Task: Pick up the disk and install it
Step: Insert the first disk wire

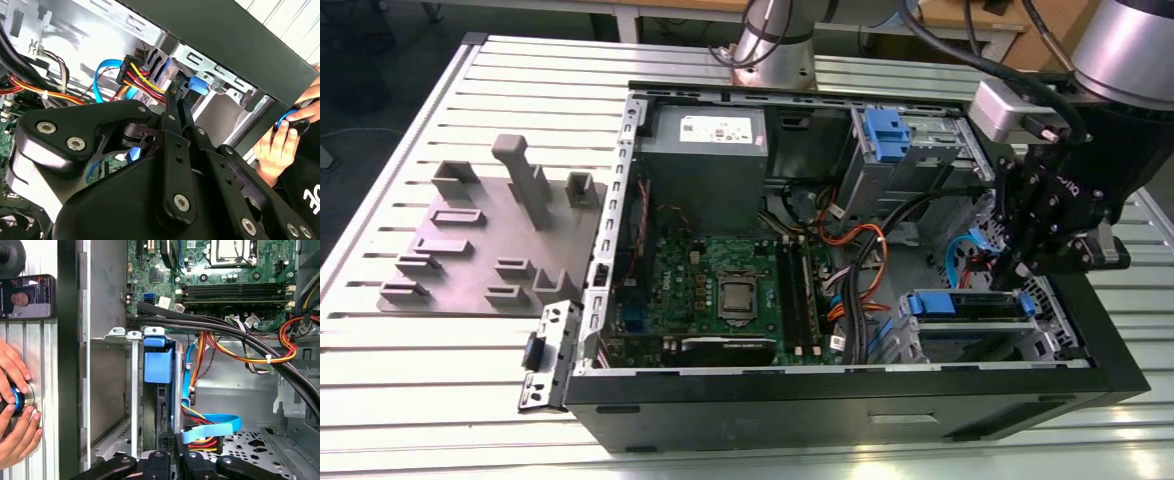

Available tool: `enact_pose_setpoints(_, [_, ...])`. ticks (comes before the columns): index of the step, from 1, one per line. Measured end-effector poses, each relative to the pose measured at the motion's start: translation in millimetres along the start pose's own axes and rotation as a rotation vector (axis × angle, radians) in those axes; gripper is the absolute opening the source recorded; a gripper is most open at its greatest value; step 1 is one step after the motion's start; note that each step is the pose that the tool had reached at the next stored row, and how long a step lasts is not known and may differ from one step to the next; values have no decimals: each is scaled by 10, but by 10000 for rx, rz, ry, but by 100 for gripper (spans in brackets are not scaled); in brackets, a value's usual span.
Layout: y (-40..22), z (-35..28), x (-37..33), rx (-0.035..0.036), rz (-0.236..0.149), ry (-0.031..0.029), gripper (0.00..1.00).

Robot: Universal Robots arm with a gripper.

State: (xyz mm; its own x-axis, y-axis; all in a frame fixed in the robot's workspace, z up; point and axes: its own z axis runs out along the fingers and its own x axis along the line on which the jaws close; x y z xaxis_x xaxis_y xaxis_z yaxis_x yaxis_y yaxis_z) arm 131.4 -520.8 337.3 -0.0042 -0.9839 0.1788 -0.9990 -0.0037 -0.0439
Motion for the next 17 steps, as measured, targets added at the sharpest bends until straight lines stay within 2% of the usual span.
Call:
enact_pose_setpoints(2, [6, 10, 36, 30, 5, -25, 16])
enact_pose_setpoints(5, [21, 19, 62, 107, 24, -154, 16])
enact_pose_setpoints(12, [89, 25, 93, 410, 85, -333, 16])
enact_pose_setpoints(17, [135, 27, 104, 656, 103, -351, 16])
